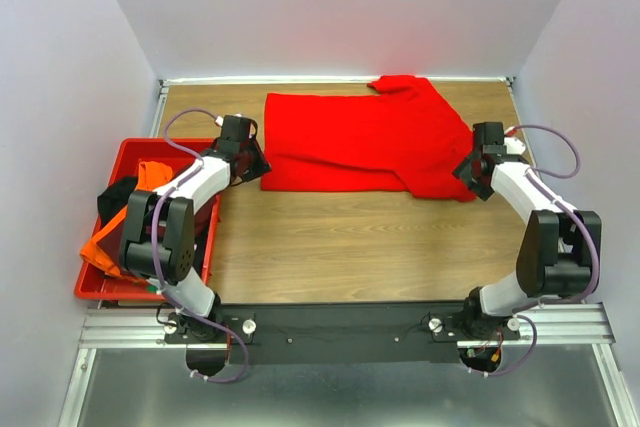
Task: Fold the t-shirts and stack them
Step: Fold the tshirt
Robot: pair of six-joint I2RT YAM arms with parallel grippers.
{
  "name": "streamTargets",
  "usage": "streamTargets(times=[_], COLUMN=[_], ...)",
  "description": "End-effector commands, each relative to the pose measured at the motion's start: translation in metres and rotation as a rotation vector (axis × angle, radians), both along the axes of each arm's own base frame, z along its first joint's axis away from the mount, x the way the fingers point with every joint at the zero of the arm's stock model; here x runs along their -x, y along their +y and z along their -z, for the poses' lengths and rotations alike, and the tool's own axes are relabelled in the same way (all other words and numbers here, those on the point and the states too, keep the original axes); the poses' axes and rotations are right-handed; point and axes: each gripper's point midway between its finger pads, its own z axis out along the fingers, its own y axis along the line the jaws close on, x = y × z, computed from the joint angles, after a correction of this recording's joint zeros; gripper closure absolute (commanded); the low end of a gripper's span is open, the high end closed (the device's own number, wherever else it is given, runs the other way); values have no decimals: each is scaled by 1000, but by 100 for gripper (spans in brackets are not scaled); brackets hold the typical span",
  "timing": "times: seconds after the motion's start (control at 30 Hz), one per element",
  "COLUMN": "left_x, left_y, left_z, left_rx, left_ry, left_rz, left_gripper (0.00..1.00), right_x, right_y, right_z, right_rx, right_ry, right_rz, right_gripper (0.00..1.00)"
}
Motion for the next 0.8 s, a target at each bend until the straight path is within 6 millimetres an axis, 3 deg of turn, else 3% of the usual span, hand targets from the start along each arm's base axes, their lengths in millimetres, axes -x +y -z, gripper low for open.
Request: streamTargets(times=[0.0,0.2,0.37,0.5,0.53,0.77], left_x=[-1,2,7,8,8,8], left_y=[-12,-15,-16,-17,-17,-18], left_z=[-26,-29,-26,-23,-22,-19], left_rx=[36,47,52,55,54,57], left_ry=[-83,-95,-95,-89,-86,-82], left_rz=[78,104,115,122,122,125], left_gripper=[65,66,66,66,66,67], right_x=[20,8,11,12,12,5], right_y=[-8,-3,-5,-1,-1,2], right_z=[23,37,43,50,50,44], right_rx=[13,-12,0,-25,-25,-34], right_ry=[79,91,99,104,101,76], right_rz=[32,3,9,7,7,-7], right_gripper=[35,38,39,65,65,91])
